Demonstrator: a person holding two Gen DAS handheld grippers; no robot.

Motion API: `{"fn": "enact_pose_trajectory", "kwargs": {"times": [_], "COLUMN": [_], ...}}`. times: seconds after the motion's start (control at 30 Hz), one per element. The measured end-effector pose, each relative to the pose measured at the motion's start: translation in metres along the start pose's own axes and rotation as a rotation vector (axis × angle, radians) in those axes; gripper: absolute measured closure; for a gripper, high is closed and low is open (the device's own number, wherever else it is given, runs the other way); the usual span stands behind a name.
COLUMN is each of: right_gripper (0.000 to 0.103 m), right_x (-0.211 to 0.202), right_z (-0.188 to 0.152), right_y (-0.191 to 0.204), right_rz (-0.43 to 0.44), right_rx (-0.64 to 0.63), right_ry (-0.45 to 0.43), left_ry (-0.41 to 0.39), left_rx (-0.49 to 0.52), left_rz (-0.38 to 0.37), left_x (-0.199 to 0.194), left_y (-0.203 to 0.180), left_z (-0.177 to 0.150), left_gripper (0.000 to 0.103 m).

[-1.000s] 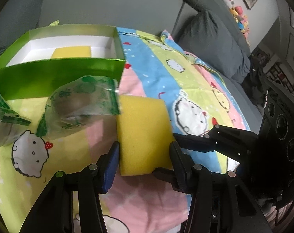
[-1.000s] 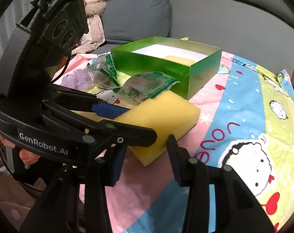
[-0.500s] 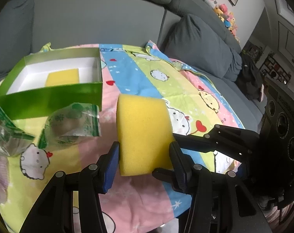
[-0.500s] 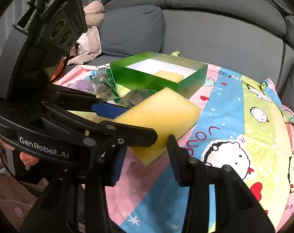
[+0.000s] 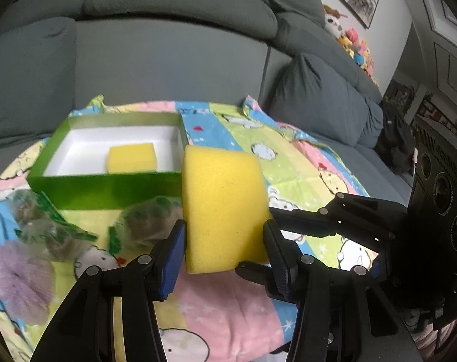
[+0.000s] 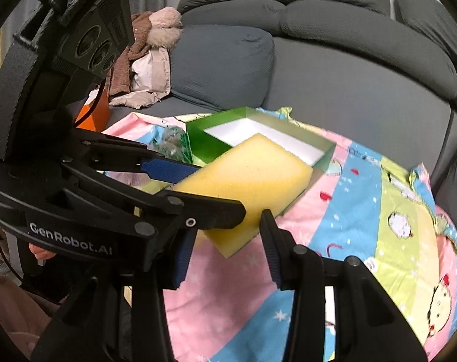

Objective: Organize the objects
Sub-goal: 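Lift the second sponge over the green box and release it beside the first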

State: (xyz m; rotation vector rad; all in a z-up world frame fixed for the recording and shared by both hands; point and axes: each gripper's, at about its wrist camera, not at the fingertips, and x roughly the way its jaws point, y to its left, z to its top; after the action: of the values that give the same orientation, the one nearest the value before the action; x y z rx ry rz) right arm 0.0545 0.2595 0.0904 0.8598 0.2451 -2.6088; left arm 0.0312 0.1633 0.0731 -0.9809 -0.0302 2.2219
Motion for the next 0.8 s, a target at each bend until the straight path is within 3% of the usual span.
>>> {"fn": "enact_pose_trajectory", "kwargs": {"times": [0.5, 0.8], "right_gripper": [0.061, 0.061], "right_x": [0.011, 0.014], "right_z": [0.058, 0.077], "right_y": [0.02, 0.017], "right_rz": [0.03, 0.039], "right_rx": [-0.09, -0.103], "right_ry": [-0.061, -0.093], "left_ry": [-0.102, -0.132], "left_rx": [-0.002, 0.005], "left_rz": [0.079, 0.106], "left_x": [-0.039, -0.043], "left_y": [0.028, 0.035], "left_z": [0.029, 0.05], "left_gripper": [0.051, 0.051]}}
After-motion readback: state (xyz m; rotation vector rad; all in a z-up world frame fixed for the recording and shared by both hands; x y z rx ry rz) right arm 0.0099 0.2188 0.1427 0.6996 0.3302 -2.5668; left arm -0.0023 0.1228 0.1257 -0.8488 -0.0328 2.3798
